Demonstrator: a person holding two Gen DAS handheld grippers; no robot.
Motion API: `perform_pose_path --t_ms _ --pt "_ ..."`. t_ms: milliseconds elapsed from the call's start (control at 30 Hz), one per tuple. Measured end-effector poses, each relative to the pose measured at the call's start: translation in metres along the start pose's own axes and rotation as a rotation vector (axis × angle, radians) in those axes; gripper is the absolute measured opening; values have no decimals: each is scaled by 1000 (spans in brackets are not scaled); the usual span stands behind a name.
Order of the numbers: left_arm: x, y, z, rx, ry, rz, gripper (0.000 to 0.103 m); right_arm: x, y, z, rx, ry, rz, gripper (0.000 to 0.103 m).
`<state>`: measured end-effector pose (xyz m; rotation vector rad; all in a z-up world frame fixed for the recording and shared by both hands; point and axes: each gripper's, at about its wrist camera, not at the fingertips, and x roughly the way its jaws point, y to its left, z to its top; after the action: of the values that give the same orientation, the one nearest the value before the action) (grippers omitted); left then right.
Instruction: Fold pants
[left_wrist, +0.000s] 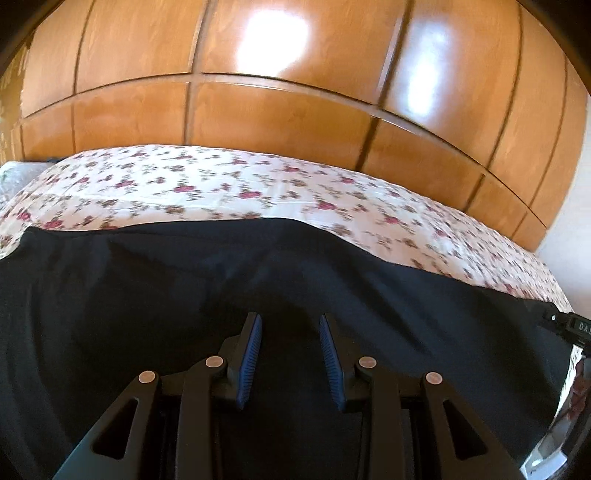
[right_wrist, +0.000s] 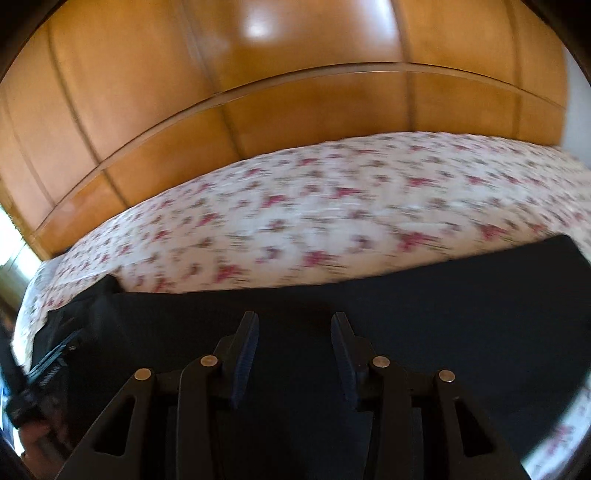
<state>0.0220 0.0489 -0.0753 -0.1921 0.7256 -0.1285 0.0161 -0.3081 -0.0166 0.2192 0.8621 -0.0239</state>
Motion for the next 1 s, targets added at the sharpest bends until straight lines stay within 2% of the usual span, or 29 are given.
perform_pose_path --t_ms 167,433,533,633,767,1000 --pt "5 -19 -9 103 11 37 34 -23 -62 -10 106 -24 -129 42" --pt "4 -8 -14 47 10 -12 36 -75 -157 -34 359 -107 -287 42" --pt "3 -9 -16 61 3 -3 36 -88 -188 -43 486 -144 -319 51" --pt "4 -11 -15 71 9 7 36 -87 -215 -50 591 -153 -272 51" --pt "4 -10 -15 71 14 6 36 -80 -235 -59 714 -173 -152 51" --pt "4 -13 -18 85 7 21 37 -66 -243 -57 732 -243 -34 51"
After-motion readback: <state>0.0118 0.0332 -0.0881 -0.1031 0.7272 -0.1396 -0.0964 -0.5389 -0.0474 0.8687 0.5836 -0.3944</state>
